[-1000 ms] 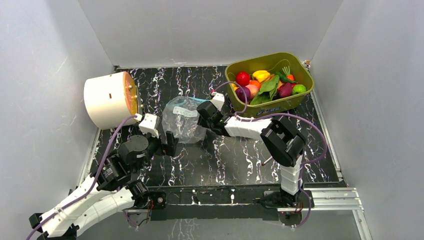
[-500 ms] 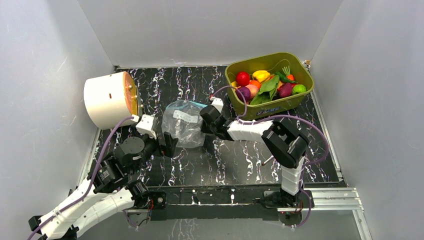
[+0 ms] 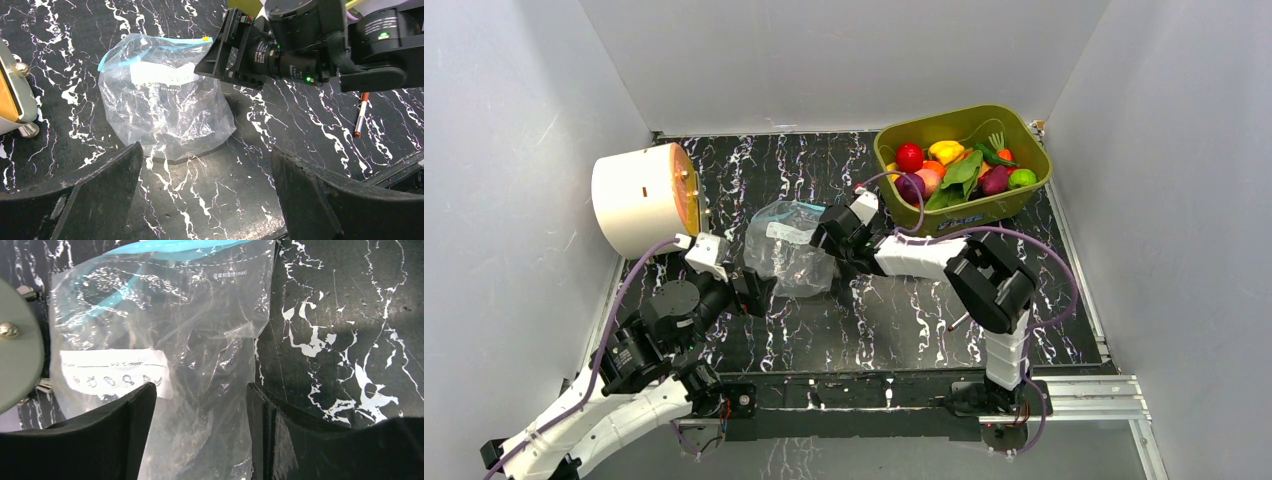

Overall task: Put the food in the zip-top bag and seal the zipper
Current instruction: Pick up the zipper food storage bag at the center of the board.

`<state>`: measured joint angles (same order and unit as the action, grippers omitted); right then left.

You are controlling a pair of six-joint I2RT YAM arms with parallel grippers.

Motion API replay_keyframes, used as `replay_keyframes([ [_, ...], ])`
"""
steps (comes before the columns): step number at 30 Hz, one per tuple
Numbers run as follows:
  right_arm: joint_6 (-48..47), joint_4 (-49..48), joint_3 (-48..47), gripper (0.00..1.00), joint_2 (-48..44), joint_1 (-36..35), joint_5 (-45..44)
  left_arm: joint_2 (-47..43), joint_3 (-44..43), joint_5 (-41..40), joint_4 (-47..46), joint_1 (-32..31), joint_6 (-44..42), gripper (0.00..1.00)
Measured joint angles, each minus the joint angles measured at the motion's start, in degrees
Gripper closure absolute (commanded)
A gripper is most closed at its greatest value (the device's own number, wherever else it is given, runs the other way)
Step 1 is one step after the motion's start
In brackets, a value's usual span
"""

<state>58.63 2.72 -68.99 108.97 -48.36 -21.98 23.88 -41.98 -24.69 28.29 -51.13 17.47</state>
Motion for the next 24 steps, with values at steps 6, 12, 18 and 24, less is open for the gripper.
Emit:
replay_keyframes([
  [6,-0.7,0.2,-0.5,0.64,2.1,0.5,0.1,-0.2,0.6,0.0,-0.1,0.0,0.0,0.02],
  [12,-3.3,-2.8,1.3,0.88,1.8,0.5,0.7,-0.2,0.7,0.0,0.0,0.0,-0.2,0.02],
  [18,-10.4,-3.5,4.4,1.00,-1.2,0.5,3.0,-0.2,0.8,0.0,-0.1,0.0,-0.2,0.02],
  [24,-22.1,-6.4,11.0,1.00,-11.3,0.5,7.3,-0.2,1.5,0.0,-1.3,0.0,-0.4,0.02],
])
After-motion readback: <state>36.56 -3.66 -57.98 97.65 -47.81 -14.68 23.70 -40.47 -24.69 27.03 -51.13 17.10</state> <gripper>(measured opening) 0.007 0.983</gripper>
